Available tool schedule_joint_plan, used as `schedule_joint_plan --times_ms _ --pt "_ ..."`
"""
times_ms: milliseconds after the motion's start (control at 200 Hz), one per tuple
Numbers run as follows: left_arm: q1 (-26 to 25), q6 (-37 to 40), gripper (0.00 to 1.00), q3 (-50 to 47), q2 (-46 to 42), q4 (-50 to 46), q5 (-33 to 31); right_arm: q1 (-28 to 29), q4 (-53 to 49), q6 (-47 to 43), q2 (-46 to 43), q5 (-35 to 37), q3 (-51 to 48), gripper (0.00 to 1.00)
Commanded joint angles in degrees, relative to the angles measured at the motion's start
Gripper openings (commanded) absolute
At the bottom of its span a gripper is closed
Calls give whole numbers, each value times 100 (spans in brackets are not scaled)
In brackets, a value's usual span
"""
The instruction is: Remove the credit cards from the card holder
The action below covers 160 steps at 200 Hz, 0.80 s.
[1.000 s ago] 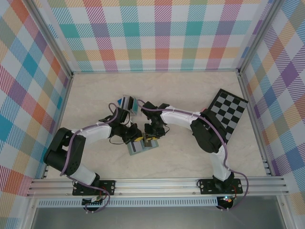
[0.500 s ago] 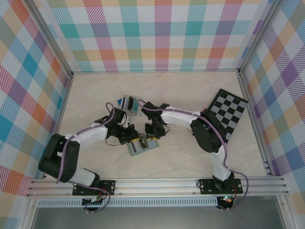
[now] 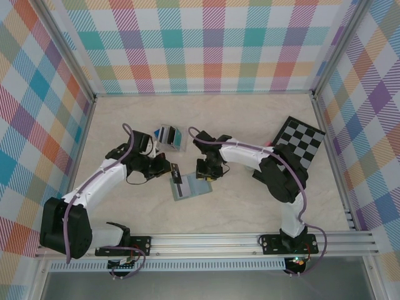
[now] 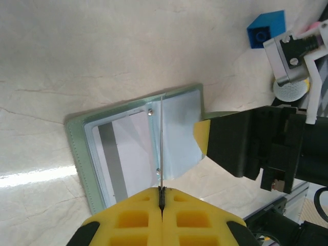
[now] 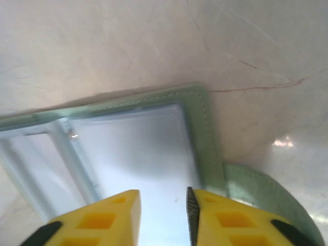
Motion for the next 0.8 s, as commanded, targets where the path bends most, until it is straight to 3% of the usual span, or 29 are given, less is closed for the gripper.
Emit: schedule_joint_plan --times_ms 0,205,405,565,795 --pt "184 117 0 244 -112 -12 474 -186 855 -278 -737 -707 -162 43" --pt "405 -269 0 424 -51 659 1696 -640 2329 -185 -1058 -2785 -515 60" --pt "546 -538 0 499 33 1130 2385 -838 3217 212 -1052 -3783 -662 67" --pt "617 -654 0 476 96 1296 2554 -911 4064 680 -1067 -4379 -842 52" --pt "660 -1055 0 327 97 1801 2565 -911 4812 1117 -1076 -4520 -1117 26"
